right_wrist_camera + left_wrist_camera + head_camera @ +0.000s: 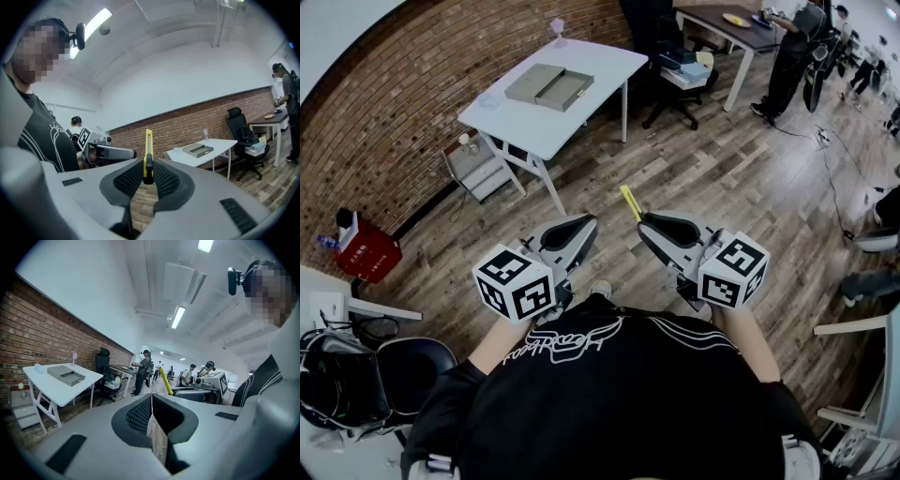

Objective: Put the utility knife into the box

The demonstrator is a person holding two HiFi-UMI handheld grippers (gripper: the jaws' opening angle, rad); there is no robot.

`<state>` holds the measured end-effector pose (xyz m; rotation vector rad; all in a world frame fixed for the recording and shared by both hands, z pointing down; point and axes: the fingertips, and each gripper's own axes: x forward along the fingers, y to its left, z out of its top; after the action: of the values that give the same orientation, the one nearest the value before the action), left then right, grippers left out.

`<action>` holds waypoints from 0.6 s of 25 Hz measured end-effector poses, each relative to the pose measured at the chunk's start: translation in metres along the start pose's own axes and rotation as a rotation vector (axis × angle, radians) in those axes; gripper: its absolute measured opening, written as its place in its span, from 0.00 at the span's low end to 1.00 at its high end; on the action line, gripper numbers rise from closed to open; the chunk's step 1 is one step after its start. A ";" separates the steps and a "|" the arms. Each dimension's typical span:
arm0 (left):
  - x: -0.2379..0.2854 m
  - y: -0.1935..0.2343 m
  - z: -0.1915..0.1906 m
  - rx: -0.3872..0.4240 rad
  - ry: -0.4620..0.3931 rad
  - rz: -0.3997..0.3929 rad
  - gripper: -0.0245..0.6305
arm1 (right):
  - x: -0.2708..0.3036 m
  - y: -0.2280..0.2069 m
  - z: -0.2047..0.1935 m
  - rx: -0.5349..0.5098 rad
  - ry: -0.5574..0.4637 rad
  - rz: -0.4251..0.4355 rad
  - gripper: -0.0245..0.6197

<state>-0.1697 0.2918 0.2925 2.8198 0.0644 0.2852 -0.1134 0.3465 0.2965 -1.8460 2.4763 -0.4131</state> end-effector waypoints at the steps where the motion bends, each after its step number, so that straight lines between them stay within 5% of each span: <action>1: 0.002 0.000 -0.001 0.002 0.003 -0.002 0.08 | 0.000 -0.002 -0.001 0.001 0.001 -0.001 0.14; 15: 0.018 0.066 -0.012 -0.069 0.016 0.032 0.08 | 0.053 -0.045 -0.011 0.017 0.070 0.000 0.14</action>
<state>-0.1540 0.2335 0.3272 2.7527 0.0124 0.3116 -0.0889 0.2869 0.3250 -1.8569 2.5083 -0.5065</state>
